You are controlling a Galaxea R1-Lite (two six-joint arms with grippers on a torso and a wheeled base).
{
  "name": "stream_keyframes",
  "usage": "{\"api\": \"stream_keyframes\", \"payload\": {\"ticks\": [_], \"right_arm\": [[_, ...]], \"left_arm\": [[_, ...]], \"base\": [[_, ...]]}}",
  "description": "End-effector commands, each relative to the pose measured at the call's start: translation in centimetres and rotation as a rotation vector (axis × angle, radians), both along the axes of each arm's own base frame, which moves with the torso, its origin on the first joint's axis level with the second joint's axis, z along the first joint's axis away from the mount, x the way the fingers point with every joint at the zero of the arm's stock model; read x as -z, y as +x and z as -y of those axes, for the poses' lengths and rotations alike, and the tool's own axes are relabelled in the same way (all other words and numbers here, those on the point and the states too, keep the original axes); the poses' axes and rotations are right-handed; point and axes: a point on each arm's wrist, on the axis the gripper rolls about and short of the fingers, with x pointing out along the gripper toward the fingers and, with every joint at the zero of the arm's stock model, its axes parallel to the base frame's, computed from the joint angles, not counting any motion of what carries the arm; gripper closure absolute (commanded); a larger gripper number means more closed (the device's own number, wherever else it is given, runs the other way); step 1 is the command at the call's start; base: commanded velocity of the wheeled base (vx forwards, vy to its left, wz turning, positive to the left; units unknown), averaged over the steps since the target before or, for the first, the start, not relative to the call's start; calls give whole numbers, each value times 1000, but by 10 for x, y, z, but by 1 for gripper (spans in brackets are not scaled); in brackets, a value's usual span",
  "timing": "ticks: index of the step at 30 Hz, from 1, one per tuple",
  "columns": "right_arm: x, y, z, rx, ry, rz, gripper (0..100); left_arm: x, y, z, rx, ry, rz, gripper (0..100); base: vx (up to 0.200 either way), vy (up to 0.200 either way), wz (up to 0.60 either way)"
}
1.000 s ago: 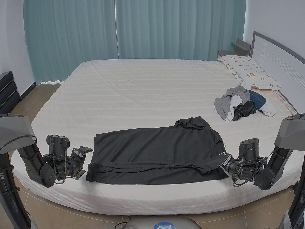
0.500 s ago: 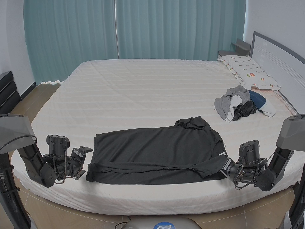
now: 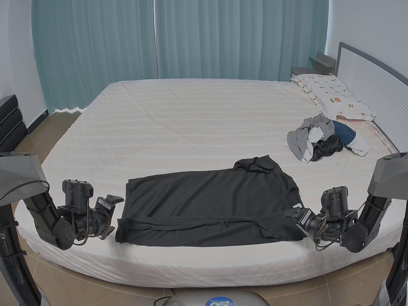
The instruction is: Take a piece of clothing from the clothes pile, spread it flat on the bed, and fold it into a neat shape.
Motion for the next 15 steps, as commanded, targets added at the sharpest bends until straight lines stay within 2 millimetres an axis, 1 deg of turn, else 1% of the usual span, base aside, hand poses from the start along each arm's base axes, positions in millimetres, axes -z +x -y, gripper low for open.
{"api": "stream_keyframes", "payload": {"ticks": [1, 4, 5, 6, 7, 9, 10, 13, 15], "right_arm": [[-18, 11, 6, 13, 7, 80, 0], [-21, 19, 6, -2, 10, 103, 0], [-22, 27, 6, -19, 24, 118, 0], [-22, 27, 6, -19, 24, 118, 0], [-22, 37, 9, -21, 37, 124, 0], [-20, 43, 12, -18, 42, 119, 0], [-16, 45, 14, -16, 47, 110, 0], [8, 45, 20, -35, 68, 39, 0], [12, 47, 22, -32, 75, 44, 0]], "left_arm": [[-2, 0, -1, -5, -2, 6, 0], [-2, -1, -2, -7, -4, 6, 0], [-2, 0, -2, -6, -2, 6, 0], [-2, 0, -2, -6, -2, 6, 0], [-2, 1, -1, -5, -4, 9, 0], [-1, 0, -2, -5, -3, 4, 0], [-1, 0, -2, -5, -3, 4, 0], [-1, -1, -2, -3, -1, 2, 0], [-1, -1, -2, -2, 1, 2, 0]], "base": [[0, 0, 0], [0, 0, 0], [200, 0, 0], [200, 0, 0], [200, 0, 0], [200, 0, 0], [200, 0, 0], [200, 0, 0], [0, 0, 0]]}}
